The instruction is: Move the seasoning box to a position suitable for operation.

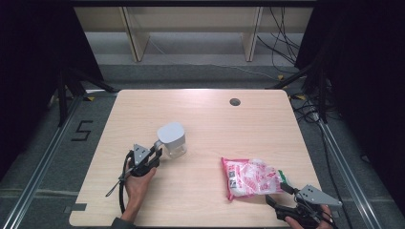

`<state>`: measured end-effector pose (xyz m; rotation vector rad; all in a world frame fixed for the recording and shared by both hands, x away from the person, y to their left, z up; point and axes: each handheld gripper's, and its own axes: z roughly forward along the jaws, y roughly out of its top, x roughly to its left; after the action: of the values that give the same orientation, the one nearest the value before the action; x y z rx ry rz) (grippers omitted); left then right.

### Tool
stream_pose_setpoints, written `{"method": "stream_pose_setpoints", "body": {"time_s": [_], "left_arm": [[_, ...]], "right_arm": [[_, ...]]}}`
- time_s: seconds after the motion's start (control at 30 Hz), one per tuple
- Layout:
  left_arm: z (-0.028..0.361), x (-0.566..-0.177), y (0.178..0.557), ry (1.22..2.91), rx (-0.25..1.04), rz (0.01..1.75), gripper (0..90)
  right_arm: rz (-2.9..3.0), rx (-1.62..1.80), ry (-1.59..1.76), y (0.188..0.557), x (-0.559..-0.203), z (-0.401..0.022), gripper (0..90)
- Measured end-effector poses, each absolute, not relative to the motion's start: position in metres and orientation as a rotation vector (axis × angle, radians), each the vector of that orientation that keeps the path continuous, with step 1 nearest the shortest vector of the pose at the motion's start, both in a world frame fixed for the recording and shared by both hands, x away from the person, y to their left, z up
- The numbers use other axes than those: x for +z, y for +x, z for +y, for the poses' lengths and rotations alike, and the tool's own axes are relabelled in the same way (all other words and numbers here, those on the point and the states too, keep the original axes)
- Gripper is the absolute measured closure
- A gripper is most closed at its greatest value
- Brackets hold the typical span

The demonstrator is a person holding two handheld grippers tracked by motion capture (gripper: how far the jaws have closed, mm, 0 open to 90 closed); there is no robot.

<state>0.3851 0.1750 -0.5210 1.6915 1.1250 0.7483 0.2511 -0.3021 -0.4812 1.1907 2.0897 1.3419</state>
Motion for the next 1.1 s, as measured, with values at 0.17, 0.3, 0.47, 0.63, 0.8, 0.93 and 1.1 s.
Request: {"method": "stream_pose_setpoints", "body": {"time_s": [0.17, 0.3, 0.47, 0.63, 0.8, 0.93, 1.1], "left_arm": [[0.16, -0.519, 0.38, 1.743, 0.721, 1.064, 70.0], [0.149, -0.519, 0.376, 1.754, 0.689, 1.004, 70.0], [0.143, -0.517, 0.372, 1.817, 0.678, 0.895, 70.0], [0.14, -0.517, 0.372, 1.841, 0.665, 0.865, 70.0], [0.137, -0.518, 0.381, 1.815, 0.609, 0.884, 70.1], [0.132, -0.517, 0.39, 1.828, 0.603, 0.881, 70.3], [0.129, -0.517, 0.398, 1.839, 0.594, 0.86, 70.3]], "right_arm": [[2.096, 1.346, 1.173, 0.251, -0.481, -0.303, 27.1], [2.097, 1.346, 1.17, 0.252, -0.481, -0.303, 27.1], [2.092, 1.341, 1.167, 0.252, -0.482, -0.303, 27.1], [2.096, 1.342, 1.154, 0.253, -0.482, -0.303, 27.1], [2.099, 1.337, 1.15, 0.252, -0.481, -0.303, 27.1], [2.098, 1.336, 1.15, 0.252, -0.481, -0.303, 27.1], [2.094, 1.343, 1.21, 0.25, -0.481, -0.301, 27.1]]}}
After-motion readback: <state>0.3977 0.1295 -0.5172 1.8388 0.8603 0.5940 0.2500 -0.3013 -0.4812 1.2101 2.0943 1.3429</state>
